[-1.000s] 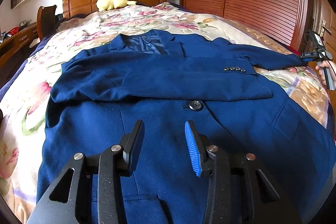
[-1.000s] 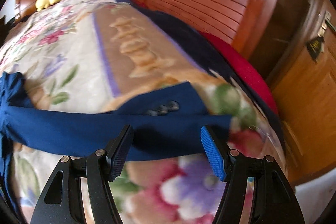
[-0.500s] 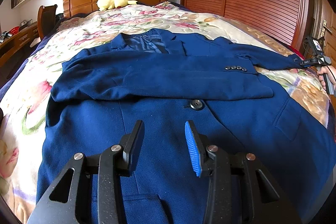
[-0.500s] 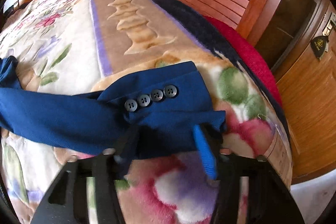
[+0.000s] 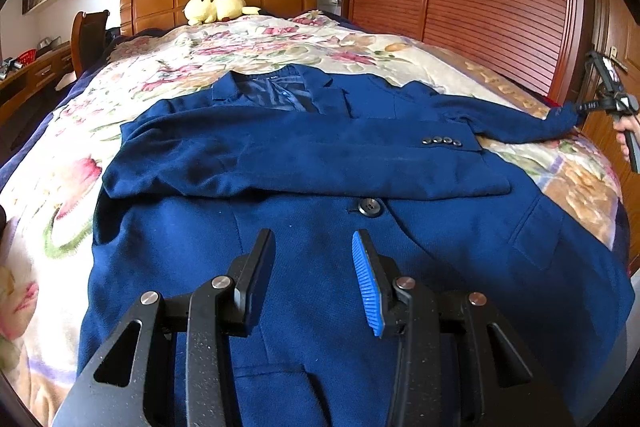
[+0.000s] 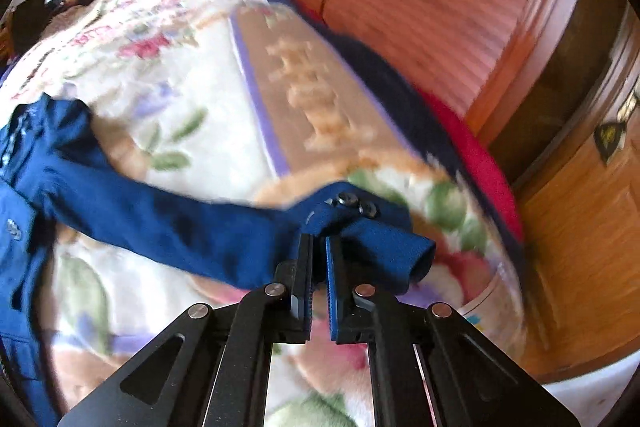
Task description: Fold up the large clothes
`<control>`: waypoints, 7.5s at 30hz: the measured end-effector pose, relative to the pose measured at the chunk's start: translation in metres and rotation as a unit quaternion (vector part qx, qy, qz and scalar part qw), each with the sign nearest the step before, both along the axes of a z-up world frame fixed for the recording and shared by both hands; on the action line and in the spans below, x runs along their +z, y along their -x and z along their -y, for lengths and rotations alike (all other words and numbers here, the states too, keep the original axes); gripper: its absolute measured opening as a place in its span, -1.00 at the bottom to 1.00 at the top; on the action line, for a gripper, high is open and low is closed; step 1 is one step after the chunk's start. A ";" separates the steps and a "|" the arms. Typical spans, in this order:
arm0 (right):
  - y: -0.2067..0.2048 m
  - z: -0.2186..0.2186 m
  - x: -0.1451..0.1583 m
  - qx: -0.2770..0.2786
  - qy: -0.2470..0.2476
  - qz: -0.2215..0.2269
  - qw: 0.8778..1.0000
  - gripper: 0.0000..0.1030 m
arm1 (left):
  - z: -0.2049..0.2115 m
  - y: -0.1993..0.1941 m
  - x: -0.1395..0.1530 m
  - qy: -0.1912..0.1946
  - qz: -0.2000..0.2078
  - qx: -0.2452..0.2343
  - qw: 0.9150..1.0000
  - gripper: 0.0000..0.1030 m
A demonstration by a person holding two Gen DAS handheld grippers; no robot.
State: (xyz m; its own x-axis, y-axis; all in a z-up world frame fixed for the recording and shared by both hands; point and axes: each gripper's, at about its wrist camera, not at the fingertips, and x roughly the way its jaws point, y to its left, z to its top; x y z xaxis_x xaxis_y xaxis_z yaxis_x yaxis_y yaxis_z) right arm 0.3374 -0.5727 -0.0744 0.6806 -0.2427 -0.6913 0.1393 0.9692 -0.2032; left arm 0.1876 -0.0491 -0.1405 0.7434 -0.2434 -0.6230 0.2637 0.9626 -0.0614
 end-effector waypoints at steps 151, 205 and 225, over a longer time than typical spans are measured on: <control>0.036 -0.266 -0.066 0.303 -0.100 -0.004 0.948 -0.24 | -0.035 0.023 0.032 -0.056 -0.053 0.035 0.996 -0.64; 0.036 -0.270 -0.067 0.307 -0.096 0.000 0.947 -0.07 | -0.081 -0.039 0.000 -0.055 -0.134 0.039 0.989 -0.91; 0.110 -0.240 -0.040 0.300 -0.053 -0.041 0.952 0.47 | -0.013 0.095 0.065 -0.020 -0.027 -0.035 0.999 -0.93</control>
